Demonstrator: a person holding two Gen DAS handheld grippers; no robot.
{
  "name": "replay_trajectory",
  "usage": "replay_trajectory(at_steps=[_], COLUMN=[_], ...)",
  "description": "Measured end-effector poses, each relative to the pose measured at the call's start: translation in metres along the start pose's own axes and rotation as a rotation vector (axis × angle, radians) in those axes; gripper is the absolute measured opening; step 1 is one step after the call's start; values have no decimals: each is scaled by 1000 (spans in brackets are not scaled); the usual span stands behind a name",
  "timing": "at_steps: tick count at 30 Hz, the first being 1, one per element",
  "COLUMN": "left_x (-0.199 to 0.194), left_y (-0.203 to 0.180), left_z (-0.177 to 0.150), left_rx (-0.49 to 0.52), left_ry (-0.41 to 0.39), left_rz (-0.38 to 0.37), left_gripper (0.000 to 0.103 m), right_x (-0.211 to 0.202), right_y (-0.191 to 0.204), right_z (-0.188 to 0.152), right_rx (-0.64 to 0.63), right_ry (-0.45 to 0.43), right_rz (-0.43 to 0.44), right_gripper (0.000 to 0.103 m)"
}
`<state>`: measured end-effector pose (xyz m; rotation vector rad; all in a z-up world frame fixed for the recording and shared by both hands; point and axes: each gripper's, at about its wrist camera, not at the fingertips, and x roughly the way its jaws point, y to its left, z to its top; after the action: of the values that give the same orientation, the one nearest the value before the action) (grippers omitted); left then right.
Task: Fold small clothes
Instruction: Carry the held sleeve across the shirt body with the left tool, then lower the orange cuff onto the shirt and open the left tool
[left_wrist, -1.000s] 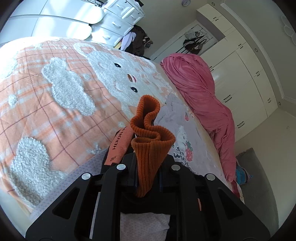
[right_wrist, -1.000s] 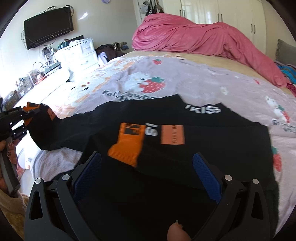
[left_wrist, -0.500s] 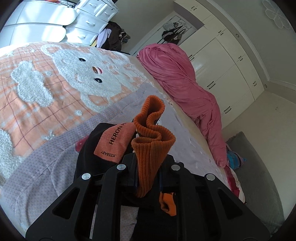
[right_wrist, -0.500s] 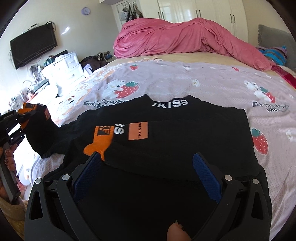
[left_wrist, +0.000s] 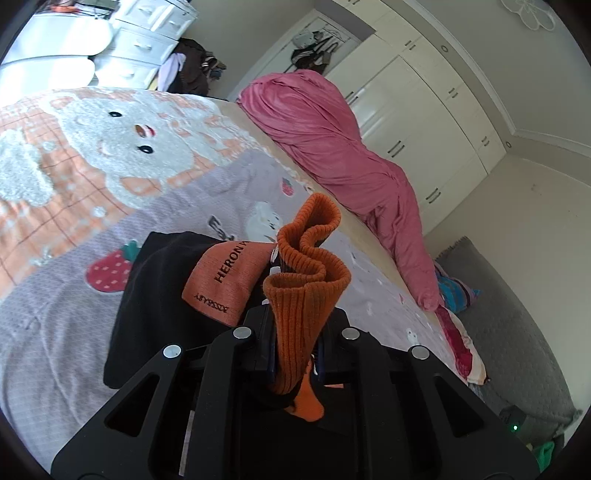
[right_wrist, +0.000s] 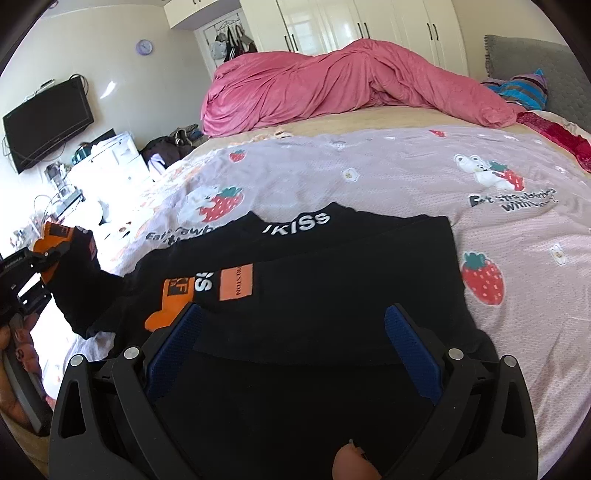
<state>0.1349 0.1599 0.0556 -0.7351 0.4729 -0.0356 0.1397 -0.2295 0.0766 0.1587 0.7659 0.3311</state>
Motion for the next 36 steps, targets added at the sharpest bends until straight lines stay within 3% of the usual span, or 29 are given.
replay_trajectory(at_steps=[16, 36], left_x=[50, 86], left_y=[-51, -87], left_z=[-40, -84], left_rx=[118, 224], left_ry=[149, 300], left_rz=[-132, -194], left_gripper=[8, 8], right_x=[-16, -33], right_y=[-49, -88], right_z=[9, 10], right_rx=[102, 190], right_ry=[-42, -74], right_rz=[-60, -111], right_gripper=[99, 99])
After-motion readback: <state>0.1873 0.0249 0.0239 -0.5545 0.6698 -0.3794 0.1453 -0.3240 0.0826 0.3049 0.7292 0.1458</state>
